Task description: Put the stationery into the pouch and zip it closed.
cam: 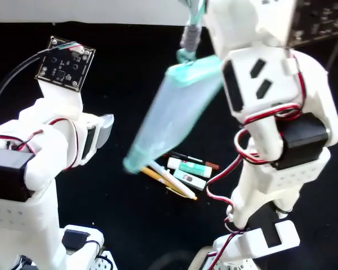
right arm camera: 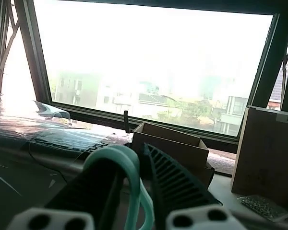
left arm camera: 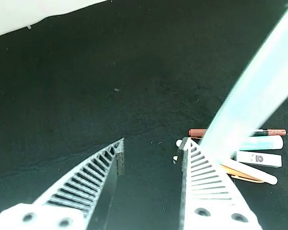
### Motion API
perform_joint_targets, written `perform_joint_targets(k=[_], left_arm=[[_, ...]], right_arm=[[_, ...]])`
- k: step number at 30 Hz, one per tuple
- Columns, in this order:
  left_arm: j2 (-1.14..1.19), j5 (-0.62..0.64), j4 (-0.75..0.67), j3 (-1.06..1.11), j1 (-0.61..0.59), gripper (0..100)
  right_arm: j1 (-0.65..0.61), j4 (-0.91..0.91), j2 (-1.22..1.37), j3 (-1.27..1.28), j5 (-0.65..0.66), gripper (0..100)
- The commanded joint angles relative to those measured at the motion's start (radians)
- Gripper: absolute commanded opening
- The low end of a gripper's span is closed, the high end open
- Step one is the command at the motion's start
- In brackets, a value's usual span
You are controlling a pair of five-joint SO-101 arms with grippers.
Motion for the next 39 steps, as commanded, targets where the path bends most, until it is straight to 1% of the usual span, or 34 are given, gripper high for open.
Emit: perform_joint_targets(k=[1, 6, 9, 14, 16, 19, 22, 25, 31, 35, 39], left_arm=[[0.002, 0.006, 0.003, -0.001, -0.004, 21], [0.002, 0.006, 0.003, -0.001, -0.004, 21], [-0.001, 0.005, 0.002, -0.007, -0.007, 21], [-0.001, 0.005, 0.002, -0.004, -0.012, 21], [0.001, 0.003, -0.008, -0.002, -0.038, 21], [0.002, 0.003, -0.038, -0.001, -0.113, 21], [0.004, 0.003, -0.051, 0.001, -0.171, 21], [0.004, 0.003, -0.055, 0.001, -0.197, 21], [0.004, 0.005, -0.054, 0.001, -0.2, 21], [0.002, 0.006, -0.049, -0.001, -0.2, 21], [-0.001, 0.006, -0.049, -0.008, -0.232, 21]], right_arm=[[0.022, 0.01, -0.005, -0.03, 0.005, 3.6], [-0.025, 0.124, 0.01, -0.028, -0.014, 3.6], [-0.051, 0.134, 0.036, -0.03, -0.071, 3.6], [-0.119, 0.133, 0.099, -0.036, -0.074, 3.6], [-0.145, 0.13, 0.111, -0.038, -0.074, 3.6], [-0.179, 0.081, 0.111, -0.038, -0.072, 3.6], [-0.231, 0.062, 0.11, -0.038, -0.008, 3.6], [-0.282, 0.062, 0.11, -0.038, 0.046, 3.6], [-0.291, 0.065, 0.114, -0.03, 0.048, 3.6], [-0.3, 0.111, 0.117, -0.03, 0.048, 3.6], [-0.302, 0.119, 0.119, -0.03, 0.048, 3.6]])
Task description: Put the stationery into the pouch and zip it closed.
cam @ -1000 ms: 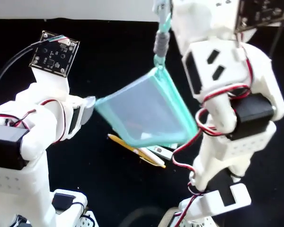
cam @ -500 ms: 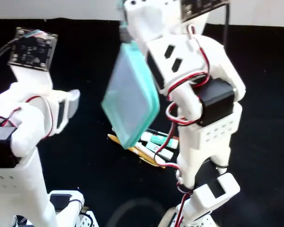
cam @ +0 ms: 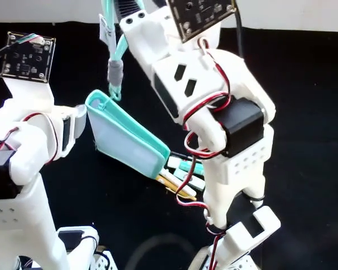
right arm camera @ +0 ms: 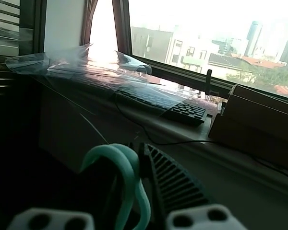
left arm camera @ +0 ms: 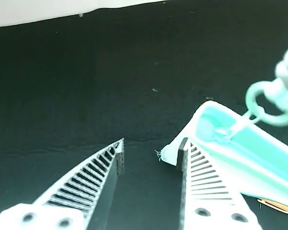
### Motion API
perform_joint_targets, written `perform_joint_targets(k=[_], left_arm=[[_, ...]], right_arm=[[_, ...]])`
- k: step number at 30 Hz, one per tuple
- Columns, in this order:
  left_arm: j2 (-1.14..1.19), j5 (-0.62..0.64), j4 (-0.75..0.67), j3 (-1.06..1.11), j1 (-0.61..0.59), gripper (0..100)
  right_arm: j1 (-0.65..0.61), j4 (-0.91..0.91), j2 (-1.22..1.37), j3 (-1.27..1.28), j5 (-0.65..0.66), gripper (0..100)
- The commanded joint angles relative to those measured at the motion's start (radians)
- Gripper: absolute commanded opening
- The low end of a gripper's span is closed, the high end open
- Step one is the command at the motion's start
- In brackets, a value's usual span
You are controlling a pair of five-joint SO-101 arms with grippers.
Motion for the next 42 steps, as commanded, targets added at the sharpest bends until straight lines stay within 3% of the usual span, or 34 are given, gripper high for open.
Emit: perform_joint_targets(k=[1, 6, 13, 21, 35, 42], left_arm=[[-0.004, 0.003, -0.011, -0.013, -0.021, 21], [0.002, -0.072, -0.003, -0.102, -0.021, 27], [0.005, -0.153, 0.035, -0.297, -0.021, 24], [0.124, -0.164, 0.029, -0.344, -0.016, 25], [0.447, -0.166, 0.02, -0.644, 0.059, 25], [0.513, -0.199, 0.043, -0.656, 0.073, 25]], right_arm=[[-0.007, 0.005, -0.004, -0.027, 0.009, 3.6], [-0.005, 0.007, -0.004, -0.025, 0.009, 3.6], [-0.005, 0.024, -0.004, -0.025, 0.009, 3.6], [-0.005, 0.056, -0.007, -0.027, 0.009, 3.6], [0.031, 0.079, -0.005, -0.027, 0.008, 3.6], [0.047, 0.079, -0.005, -0.027, 0.008, 3.6]])
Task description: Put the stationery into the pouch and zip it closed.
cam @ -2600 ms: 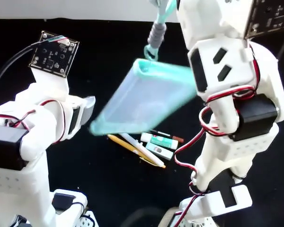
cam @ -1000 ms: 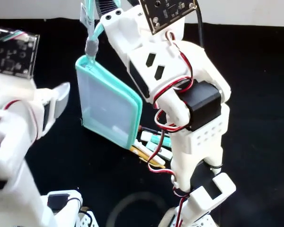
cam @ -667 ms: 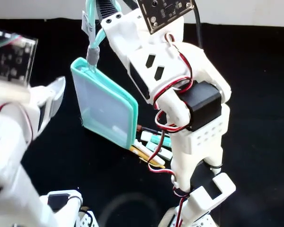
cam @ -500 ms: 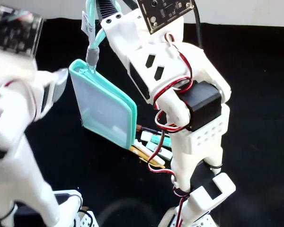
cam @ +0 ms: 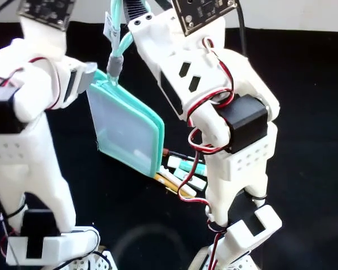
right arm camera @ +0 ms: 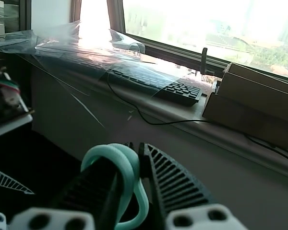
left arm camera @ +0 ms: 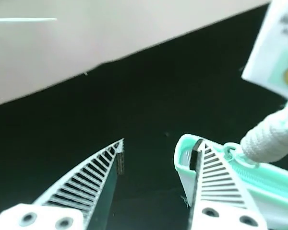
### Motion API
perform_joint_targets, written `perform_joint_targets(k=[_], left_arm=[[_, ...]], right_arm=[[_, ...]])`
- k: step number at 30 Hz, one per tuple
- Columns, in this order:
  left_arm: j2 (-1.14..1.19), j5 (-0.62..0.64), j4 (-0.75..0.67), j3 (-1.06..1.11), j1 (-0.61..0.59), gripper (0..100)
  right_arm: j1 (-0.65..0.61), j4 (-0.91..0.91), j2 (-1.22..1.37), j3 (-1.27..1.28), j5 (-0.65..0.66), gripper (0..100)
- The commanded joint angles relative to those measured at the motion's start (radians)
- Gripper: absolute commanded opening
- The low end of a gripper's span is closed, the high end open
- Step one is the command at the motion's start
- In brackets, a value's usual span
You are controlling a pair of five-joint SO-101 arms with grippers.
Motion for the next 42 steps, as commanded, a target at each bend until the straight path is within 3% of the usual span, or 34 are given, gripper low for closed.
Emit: perform_joint_targets(k=[1, 19, 26, 37, 39, 42], left_arm=[[0.005, -0.011, 0.006, -0.028, 0.018, 25], [0.016, -0.011, 0.005, 0.012, 0.047, 25], [0.154, -0.012, 0.002, 0.004, 0.044, 24], [0.197, -0.075, 0.005, 0.004, -0.039, 24], [0.197, -0.075, 0.006, 0.005, -0.041, 21], [0.197, -0.1, 0.006, 0.008, -0.038, 8]], right_arm=[[0.013, 0.002, -0.005, -0.027, 0.008, 3.6], [0.01, 0.03, -0.005, -0.027, 0.008, 3.6], [0.01, 0.03, -0.005, -0.027, 0.008, 3.6], [0.012, 0.03, -0.005, -0.027, 0.008, 3.6], [0.012, 0.03, -0.005, -0.027, 0.008, 3.6], [0.012, 0.031, -0.005, -0.027, 0.008, 3.6]])
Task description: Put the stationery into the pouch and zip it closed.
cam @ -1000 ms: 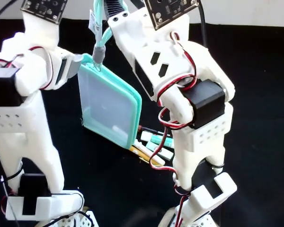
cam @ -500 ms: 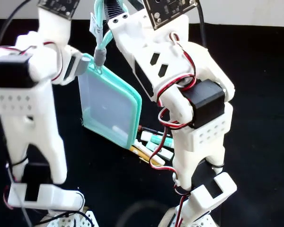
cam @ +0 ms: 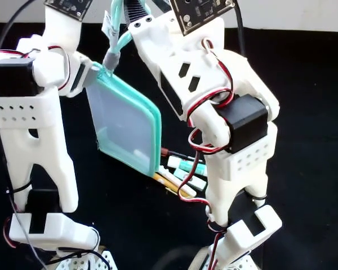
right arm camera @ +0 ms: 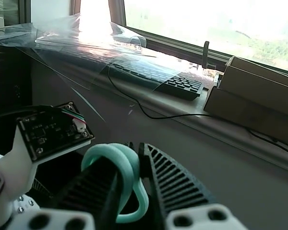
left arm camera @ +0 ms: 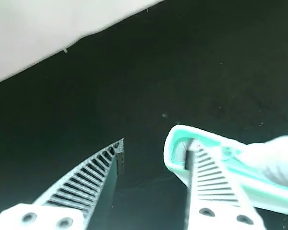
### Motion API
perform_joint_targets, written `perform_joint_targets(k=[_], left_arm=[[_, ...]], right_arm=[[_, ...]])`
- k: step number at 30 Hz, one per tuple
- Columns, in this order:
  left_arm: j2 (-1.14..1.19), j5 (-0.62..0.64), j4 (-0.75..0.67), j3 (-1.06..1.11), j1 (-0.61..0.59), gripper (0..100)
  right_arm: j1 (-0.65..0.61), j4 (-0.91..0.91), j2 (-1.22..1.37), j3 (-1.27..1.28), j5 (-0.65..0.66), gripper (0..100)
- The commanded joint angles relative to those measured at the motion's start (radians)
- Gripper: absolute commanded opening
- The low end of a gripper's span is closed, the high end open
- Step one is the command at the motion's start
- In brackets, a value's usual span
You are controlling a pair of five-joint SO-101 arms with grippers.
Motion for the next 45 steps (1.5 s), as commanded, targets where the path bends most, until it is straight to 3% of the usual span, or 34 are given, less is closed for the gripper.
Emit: perform_joint_targets(k=[1, 7, 12, 22, 32, 41, 43, 45], left_arm=[[0.007, -0.054, 0.014, -0.001, -0.008, 3], [-0.001, -0.072, 0.017, -0.001, -0.015, 1], [-0.002, -0.046, 0.014, -0.005, -0.041, 1], [0.002, 0.005, 0.002, -0.005, -0.242, 1], [-0.001, 0.006, 0.008, -0.005, -0.26, 1], [-0.001, 0.006, 0.009, -0.002, -0.259, 1], [0.001, 0.006, 0.009, -0.001, -0.259, 1], [0.004, 0.006, 0.009, -0.001, -0.259, 1]], right_arm=[[0.012, 0.004, -0.005, -0.027, 0.008, 3.6], [0.013, 0.012, -0.005, -0.027, 0.008, 3.6], [0.019, 0.137, -0.012, -0.036, 0.008, 3.6], [0.203, 0.444, -0.081, -0.147, 0.008, 3.6], [0.401, 0.555, -0.084, -0.206, 0.008, 3.6], [0.371, 0.549, -0.084, -0.2, 0.008, 4.7], [0.335, 0.553, -0.084, -0.2, -0.026, 10.5], [0.292, 0.542, -0.084, -0.2, -0.18, 20.6]])
